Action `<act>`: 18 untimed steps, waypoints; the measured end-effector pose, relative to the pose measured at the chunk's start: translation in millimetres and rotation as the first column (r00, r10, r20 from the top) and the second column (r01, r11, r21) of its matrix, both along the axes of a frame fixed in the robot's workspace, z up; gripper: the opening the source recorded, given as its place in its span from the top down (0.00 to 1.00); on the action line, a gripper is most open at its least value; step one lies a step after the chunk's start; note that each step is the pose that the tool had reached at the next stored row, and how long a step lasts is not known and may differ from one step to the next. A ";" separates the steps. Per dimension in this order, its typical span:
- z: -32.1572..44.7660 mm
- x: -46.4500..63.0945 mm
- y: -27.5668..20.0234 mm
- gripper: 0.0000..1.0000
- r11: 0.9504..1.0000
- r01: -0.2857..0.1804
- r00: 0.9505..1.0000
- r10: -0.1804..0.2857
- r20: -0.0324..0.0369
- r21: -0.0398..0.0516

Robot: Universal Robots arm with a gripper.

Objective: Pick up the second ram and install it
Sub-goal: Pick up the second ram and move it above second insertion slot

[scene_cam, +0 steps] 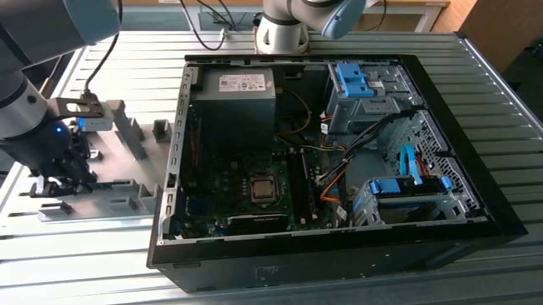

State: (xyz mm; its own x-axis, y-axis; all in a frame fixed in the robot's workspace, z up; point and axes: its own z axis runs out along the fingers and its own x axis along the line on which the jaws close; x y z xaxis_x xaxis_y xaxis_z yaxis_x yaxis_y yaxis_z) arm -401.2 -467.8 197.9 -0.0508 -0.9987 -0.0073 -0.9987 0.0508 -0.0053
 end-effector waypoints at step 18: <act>-7.4 -3.0 0.0 0.81 1.000 0.000 1.000 0.000 0.002 0.015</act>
